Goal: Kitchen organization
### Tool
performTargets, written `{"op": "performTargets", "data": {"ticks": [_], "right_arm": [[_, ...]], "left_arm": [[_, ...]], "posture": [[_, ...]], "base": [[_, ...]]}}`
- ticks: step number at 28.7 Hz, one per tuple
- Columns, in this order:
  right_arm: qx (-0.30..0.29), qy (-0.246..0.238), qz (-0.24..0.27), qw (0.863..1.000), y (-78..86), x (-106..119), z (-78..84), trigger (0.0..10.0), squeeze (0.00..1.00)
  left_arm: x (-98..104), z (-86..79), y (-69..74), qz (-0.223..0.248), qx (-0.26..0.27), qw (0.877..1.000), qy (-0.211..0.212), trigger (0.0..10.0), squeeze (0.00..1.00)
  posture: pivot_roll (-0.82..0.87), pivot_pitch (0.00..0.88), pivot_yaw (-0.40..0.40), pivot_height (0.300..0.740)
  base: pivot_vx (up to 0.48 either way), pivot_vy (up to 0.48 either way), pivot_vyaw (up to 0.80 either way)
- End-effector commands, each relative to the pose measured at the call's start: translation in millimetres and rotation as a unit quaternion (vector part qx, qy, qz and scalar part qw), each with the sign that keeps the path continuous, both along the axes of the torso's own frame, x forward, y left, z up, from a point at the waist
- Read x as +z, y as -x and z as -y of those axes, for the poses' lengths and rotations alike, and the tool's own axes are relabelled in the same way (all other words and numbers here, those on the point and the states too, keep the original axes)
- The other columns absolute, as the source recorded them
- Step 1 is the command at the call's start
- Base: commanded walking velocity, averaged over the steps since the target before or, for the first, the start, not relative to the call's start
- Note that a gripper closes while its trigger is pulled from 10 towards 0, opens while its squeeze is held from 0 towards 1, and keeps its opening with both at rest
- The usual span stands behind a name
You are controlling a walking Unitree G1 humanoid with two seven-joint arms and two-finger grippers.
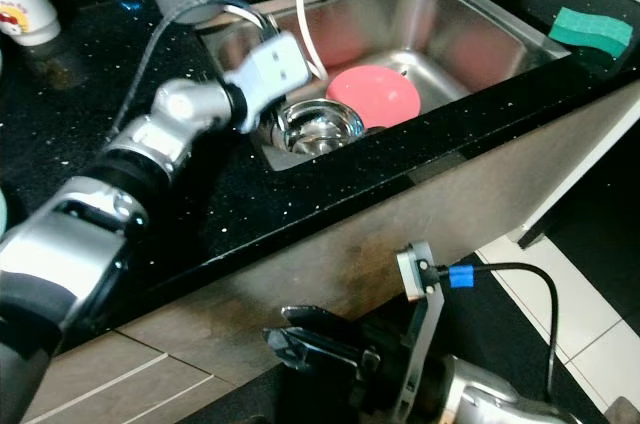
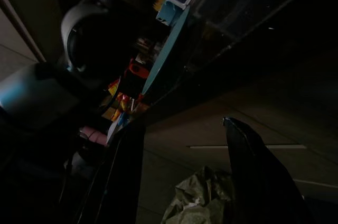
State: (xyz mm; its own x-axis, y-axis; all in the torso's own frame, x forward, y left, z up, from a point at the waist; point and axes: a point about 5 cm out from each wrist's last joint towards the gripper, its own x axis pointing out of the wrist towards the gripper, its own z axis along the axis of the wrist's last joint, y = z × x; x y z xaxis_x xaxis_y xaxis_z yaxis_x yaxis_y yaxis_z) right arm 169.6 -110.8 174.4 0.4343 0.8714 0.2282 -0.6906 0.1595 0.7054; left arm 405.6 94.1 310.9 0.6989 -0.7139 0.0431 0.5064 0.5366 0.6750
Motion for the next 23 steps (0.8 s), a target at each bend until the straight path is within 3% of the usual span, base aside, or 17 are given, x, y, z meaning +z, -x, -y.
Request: {"op": "performTargets", "data": {"ticks": [1,4,6,8,9,10,12,14,15,17,18,20,21,23], "right_arm": [[-0.007,0.002,-0.006,1.000,-0.7,-4.0,0.0,10.0,0.00],[0.013,-0.012,0.025,1.000,-1.4,-1.5,-2.5,10.0,0.00],[0.030,-0.018,0.038,0.999,-1.8,-0.8,-3.7,10.0,0.00],[0.042,-0.022,0.041,0.998,-3.1,-1.2,-4.6,10.0,0.00],[0.054,-0.023,0.044,0.997,-3.8,-1.7,-5.5,10.0,0.00],[0.054,-0.023,0.044,0.997,-3.8,-1.7,-5.5,10.0,0.00],[0.065,-0.026,0.045,0.997,-5.7,-2.9,-6.7,10.0,0.00],[0.079,-0.029,0.047,0.995,-7.3,-4.6,-7.8,10.0,0.00],[0.079,-0.029,0.047,0.995,-7.3,-4.6,-7.8,10.0,0.00],[0.089,-0.032,0.051,0.994,-8.9,-6.7,-8.2,10.0,0.00],[0.093,-0.033,0.052,0.994,-9.8,-7.7,-8.2,10.0,0.00],[0.099,-0.037,0.053,0.993,-11.1,-9.4,-8.1,10.0,0.00],[0.104,-0.040,0.054,0.992,-11.7,-10.1,-7.8,10.0,0.00],[0.104,-0.040,0.054,0.992,-11.7,-10.1,-7.8,10.0,0.00]], "left_arm": [[17.4,-7.4,0.8,0.024,0.013,0.999,0.039,10.0,0.00],[51.5,-27.7,12.0,0.095,0.050,0.986,0.127,10.0,0.00],[63.2,-39.0,23.4,0.124,0.071,0.973,0.180,10.0,0.00],[68.5,-48.6,35.0,0.140,0.089,0.960,0.227,10.0,0.00],[67.5,-55.6,47.5,0.145,0.100,0.947,0.270,10.0,0.00],[67.5,-55.6,47.5,0.145,0.100,0.947,0.270,10.0,0.00],[59.5,-65.8,61.1,0.126,0.122,0.924,0.339,10.0,0.00],[37.1,-80.4,69.1,0.056,0.158,0.873,0.457,10.0,0.00],[37.1,-80.4,69.1,0.056,0.158,0.873,0.457,10.0,0.00],[11.1,-93.4,80.4,0.004,0.203,0.830,0.520,10.0,0.00],[1.0,-99.4,85.8,-0.008,0.224,0.814,0.536,10.0,0.00],[-11.3,-106.8,97.4,-0.021,0.254,0.802,0.540,10.0,0.00],[-17.4,-107.6,105.5,-0.027,0.264,0.802,0.535,10.0,0.00],[-17.4,-107.6,105.5,-0.027,0.264,0.802,0.535,10.0,0.00]], "posture": [[-0.08,0.113,0.071,0.740],[-0.04,0.081,0.056,0.740],[-0.02,0.069,0.046,0.740],[-0.01,0.065,0.040,0.740],[0.00,0.059,0.033,0.740],[0.00,0.059,0.033,0.740],[0.04,0.050,0.019,0.740],[0.07,0.042,0.013,0.740],[0.07,0.042,0.013,0.740],[0.08,0.034,0.005,0.740],[0.09,0.033,0.003,0.740],[0.11,0.028,0.000,0.740],[0.11,0.027,-0.002,0.740],[0.11,0.027,-0.002,0.740]], "base": [[0.000,0.000,0.00],[0.000,0.000,0.26],[0.000,0.000,0.78],[0.000,0.000,0.78],[0.000,0.000,0.79],[0.000,0.000,0.79],[0.000,0.000,0.78],[0.000,0.000,0.78],[0.000,0.000,0.79],[0.000,0.000,0.79],[0.000,0.000,0.79],[0.000,0.000,0.79],[0.000,0.000,0.79],[0.000,0.000,0.79]]}}
